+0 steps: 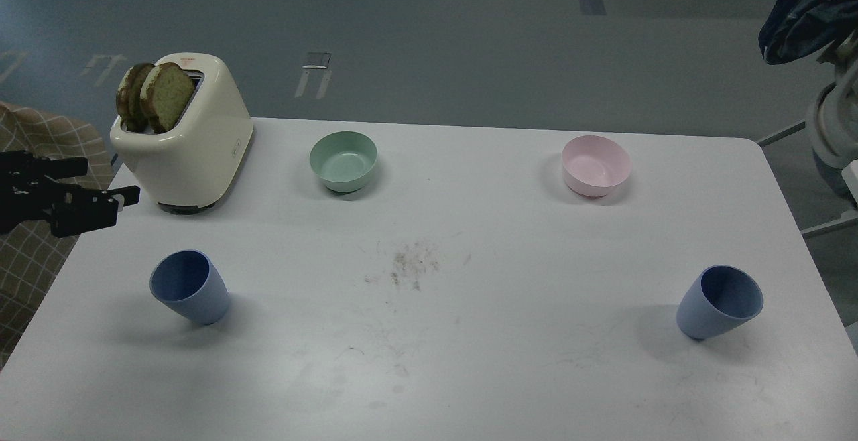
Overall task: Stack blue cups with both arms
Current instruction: 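Reach the left hand to the blue cup nearest it and grasp it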
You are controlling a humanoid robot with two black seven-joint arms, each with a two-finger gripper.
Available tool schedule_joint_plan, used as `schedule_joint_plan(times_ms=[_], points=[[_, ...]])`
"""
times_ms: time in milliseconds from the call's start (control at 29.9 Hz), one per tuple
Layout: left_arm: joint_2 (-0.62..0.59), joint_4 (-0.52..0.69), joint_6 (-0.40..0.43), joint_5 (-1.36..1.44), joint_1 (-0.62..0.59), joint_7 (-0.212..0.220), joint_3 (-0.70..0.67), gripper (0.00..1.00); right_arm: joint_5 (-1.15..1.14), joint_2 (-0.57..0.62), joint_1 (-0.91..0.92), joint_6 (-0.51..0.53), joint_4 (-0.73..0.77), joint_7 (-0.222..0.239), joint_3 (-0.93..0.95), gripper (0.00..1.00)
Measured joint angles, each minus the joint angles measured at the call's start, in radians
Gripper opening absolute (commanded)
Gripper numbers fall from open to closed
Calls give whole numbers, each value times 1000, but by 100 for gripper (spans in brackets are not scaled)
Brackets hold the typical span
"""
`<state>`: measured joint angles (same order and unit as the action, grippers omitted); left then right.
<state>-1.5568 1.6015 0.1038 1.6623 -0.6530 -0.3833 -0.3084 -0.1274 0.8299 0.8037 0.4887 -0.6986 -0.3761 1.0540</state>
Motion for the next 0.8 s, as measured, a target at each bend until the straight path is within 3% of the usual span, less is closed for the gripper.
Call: schedule_joint_plan(times_ms=[334, 468, 735, 802], points=[[111, -52, 23, 10, 19, -6, 75, 85, 0, 0, 0, 0, 8, 0, 6, 100], [131, -55, 47, 10, 32, -6, 78, 77, 1, 0, 0, 0, 7, 0, 12, 100], [169, -95, 53, 11, 53, -6, 84, 74, 0, 0, 0, 0, 7, 0, 14, 100], [191, -115, 53, 11, 55, -6, 84, 67, 0, 0, 0, 0, 7, 0, 14, 100]])
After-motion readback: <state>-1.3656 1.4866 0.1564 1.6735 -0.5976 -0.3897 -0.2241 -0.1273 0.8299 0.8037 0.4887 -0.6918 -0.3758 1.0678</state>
